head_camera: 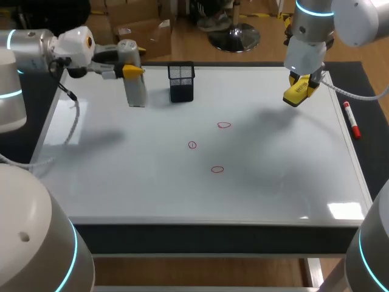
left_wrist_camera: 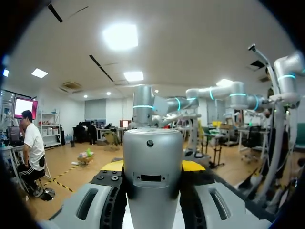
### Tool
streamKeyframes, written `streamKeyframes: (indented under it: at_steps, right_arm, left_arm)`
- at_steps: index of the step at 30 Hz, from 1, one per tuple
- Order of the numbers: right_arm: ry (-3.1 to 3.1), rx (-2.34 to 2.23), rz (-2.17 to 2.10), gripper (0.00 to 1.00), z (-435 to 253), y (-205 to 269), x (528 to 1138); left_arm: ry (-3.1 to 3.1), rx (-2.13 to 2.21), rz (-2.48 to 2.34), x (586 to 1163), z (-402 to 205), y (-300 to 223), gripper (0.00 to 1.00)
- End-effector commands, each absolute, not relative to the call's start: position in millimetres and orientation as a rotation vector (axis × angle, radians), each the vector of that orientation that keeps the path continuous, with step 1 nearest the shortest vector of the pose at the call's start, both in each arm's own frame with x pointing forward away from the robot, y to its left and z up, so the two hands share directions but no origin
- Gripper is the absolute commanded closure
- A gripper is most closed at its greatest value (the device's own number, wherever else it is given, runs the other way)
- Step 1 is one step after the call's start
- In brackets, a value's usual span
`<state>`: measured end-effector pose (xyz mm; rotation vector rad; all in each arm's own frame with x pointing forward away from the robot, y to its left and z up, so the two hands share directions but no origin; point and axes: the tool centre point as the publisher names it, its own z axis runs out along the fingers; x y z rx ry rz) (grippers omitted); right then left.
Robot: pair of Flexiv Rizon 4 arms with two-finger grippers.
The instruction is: Pick up the inspection probe, press it on each red-marked spot on the whiteboard one by one, put down the probe, pick up the eraser, and wipe off all the red marks.
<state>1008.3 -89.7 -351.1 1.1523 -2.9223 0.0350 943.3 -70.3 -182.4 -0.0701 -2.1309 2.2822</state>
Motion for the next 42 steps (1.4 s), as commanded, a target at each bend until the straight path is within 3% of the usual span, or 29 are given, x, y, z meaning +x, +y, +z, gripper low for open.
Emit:
streamKeyframes:
  at_steps: [1,25,42]
  right_arm:
    - [-2.921,1.154,0.04,1.0,-350,-90,1008]
    - [-2.921,1.154,0.04,1.0,-350,-90,1008]
    - [-2.921,1.154,0.04,1.0,-350,-90,1008]
  left_arm:
    - [-2.163,0.022,2.31,920,-185,-89,1.0]
    - [-2.036,-0.083,2.211,883,-222,-172,1.0]
    - [-1.985,-0.147,2.201,883,-249,-202,1.0]
